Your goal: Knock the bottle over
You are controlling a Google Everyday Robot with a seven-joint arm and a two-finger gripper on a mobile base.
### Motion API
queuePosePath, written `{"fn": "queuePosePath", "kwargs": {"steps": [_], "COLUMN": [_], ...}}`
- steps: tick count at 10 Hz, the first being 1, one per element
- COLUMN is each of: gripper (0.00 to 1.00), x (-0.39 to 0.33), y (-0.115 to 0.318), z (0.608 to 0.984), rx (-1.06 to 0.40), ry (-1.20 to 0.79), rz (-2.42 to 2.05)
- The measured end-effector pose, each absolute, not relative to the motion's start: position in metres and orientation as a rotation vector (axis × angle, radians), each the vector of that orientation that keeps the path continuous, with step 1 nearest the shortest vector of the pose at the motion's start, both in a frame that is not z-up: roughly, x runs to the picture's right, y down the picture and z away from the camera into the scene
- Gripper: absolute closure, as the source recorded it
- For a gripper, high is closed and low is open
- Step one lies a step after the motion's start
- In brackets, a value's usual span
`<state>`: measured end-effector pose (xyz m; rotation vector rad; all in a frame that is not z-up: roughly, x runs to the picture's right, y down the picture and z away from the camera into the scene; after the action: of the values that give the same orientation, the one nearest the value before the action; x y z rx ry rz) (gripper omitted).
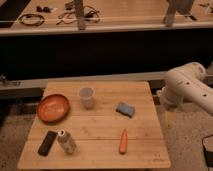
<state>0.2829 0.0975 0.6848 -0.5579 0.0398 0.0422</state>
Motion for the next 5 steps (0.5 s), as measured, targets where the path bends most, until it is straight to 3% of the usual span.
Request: {"fn": "queuePosePath", "kwargs": {"steps": [1,5], "gripper": [0.2,0.2], "x": [0.283,0.2831], "y": [0.0975,0.0977], "z": [0.6849,0.685], "rx": [-0.558,-0.558], "ry": [0.04,0.04], "rz": [0.042,0.043]}}
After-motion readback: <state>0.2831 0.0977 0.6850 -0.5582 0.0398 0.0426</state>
